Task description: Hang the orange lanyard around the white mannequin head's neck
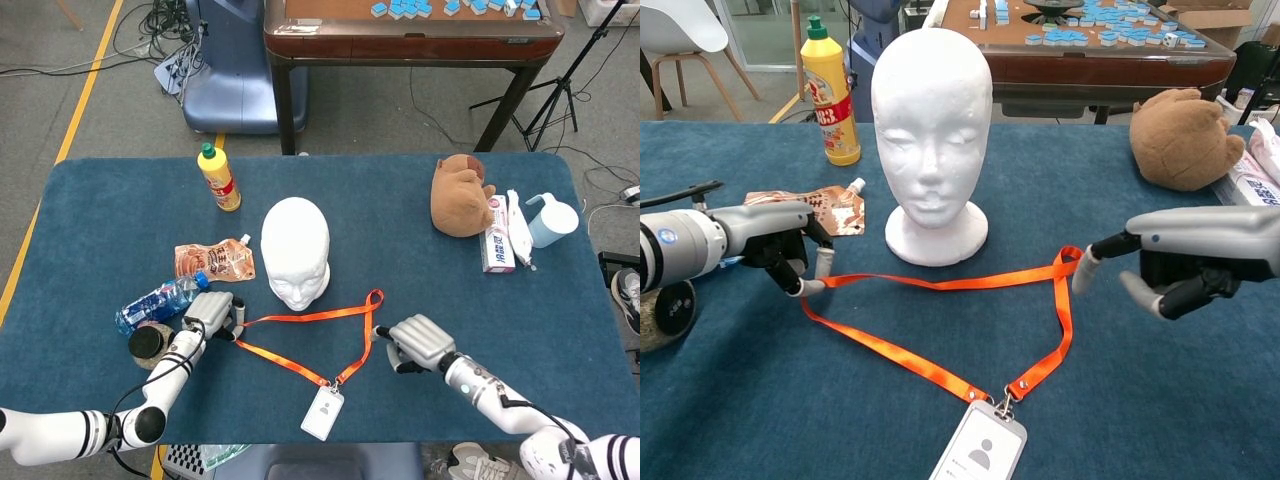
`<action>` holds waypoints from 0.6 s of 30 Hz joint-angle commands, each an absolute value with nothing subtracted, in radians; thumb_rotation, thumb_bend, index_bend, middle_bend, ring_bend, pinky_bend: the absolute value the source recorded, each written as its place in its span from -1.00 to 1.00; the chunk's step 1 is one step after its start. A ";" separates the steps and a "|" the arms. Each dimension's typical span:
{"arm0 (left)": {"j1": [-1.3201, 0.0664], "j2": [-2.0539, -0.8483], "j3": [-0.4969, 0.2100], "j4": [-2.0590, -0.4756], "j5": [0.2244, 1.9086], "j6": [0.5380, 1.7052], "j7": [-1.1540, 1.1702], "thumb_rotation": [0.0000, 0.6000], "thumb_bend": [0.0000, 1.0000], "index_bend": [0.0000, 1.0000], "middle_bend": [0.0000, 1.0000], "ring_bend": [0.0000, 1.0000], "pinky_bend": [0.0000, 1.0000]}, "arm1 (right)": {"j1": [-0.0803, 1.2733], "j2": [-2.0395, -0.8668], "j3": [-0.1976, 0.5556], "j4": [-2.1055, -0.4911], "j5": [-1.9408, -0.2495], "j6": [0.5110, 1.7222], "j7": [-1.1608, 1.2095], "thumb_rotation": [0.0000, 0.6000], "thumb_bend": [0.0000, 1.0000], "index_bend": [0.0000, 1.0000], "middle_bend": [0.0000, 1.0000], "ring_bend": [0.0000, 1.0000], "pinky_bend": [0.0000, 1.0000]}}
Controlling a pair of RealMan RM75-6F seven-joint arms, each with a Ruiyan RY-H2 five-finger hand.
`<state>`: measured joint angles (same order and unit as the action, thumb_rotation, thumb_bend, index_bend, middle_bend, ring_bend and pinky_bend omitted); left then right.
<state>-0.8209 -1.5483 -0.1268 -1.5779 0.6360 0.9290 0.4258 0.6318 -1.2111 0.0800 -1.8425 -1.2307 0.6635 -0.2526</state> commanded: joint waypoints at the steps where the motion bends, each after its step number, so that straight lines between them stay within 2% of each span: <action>1: -0.819 -1.547 -0.126 -1.580 0.637 0.929 0.424 1.00 -0.29 0.18 0.96 0.89 0.80 | 0.660 -1.258 0.068 -1.816 -1.180 0.652 -0.295 0.58 0.59 -0.47 0.98 1.00 1.00; 18: -0.810 -1.544 -0.121 -1.590 0.657 0.929 0.411 1.00 -0.29 0.17 0.97 0.89 0.80 | 0.729 -1.399 -0.017 -1.749 -0.987 0.739 -0.474 0.58 0.59 -0.47 0.98 1.00 1.00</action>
<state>-0.8099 -1.5445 -0.1215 -1.5906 0.6569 0.9289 0.4112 0.7267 -1.3958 -0.0124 -1.7520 -0.9917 0.7362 -0.4702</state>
